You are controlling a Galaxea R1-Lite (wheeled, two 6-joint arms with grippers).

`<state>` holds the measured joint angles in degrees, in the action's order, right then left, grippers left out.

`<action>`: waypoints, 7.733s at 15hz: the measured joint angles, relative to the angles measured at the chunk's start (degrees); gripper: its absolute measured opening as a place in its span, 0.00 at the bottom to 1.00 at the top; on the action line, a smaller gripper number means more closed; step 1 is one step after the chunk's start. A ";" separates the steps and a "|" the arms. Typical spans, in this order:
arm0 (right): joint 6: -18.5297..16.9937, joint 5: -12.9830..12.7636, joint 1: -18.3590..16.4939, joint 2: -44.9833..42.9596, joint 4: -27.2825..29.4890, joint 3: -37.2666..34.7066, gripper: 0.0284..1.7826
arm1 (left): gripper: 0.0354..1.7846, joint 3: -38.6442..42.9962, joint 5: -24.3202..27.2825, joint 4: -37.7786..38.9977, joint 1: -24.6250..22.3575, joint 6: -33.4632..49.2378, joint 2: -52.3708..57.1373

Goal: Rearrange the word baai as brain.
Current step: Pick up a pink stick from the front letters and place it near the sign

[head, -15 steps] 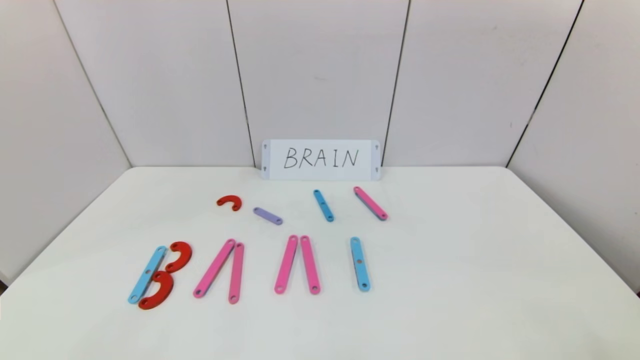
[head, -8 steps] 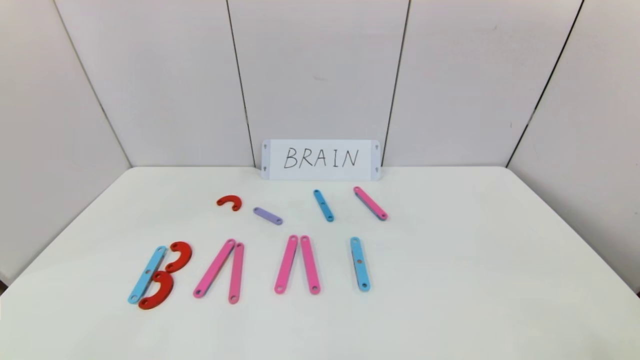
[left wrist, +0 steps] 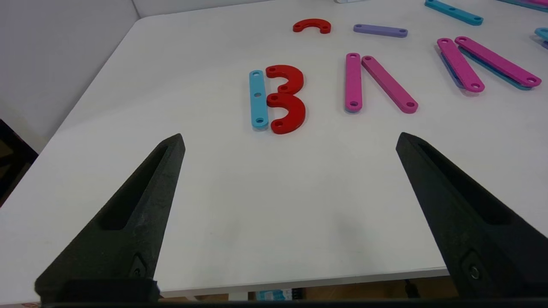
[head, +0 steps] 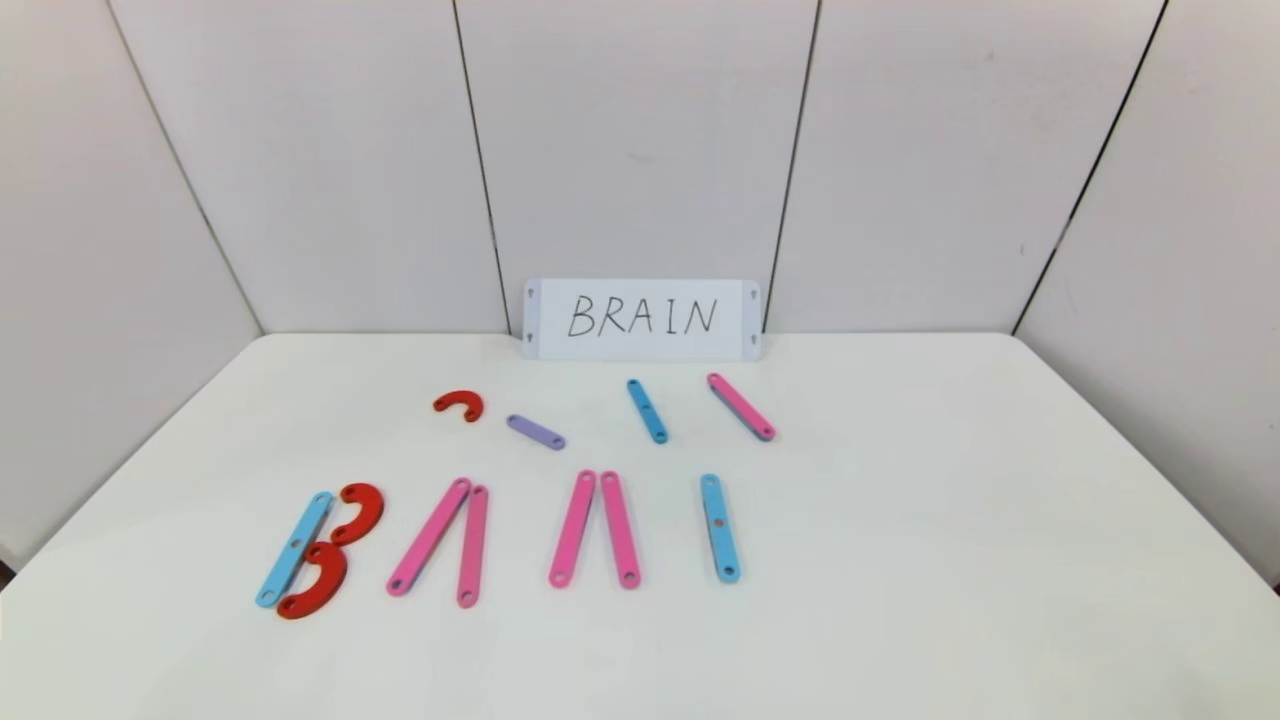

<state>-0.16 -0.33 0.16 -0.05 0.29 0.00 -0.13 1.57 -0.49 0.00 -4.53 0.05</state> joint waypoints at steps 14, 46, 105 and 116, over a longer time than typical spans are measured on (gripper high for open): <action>-0.33 -0.22 0.09 9.55 2.46 18.82 0.97 | 0.97 -16.12 -1.52 -5.00 0.22 2.56 -13.19; -0.37 5.42 18.53 86.52 19.33 67.08 0.97 | 0.97 -72.79 11.52 -34.23 1.73 -1.55 -82.60; 1.61 7.46 17.88 100.93 20.54 81.36 0.97 | 0.97 -77.76 -5.84 -36.77 15.85 5.96 -112.14; 1.63 7.49 17.73 100.90 20.49 81.40 0.97 | 0.97 -76.19 -3.30 -36.74 15.68 4.69 -112.88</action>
<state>1.48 7.16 17.88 100.85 20.78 81.40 -76.33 -1.73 -37.23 15.68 0.16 -112.84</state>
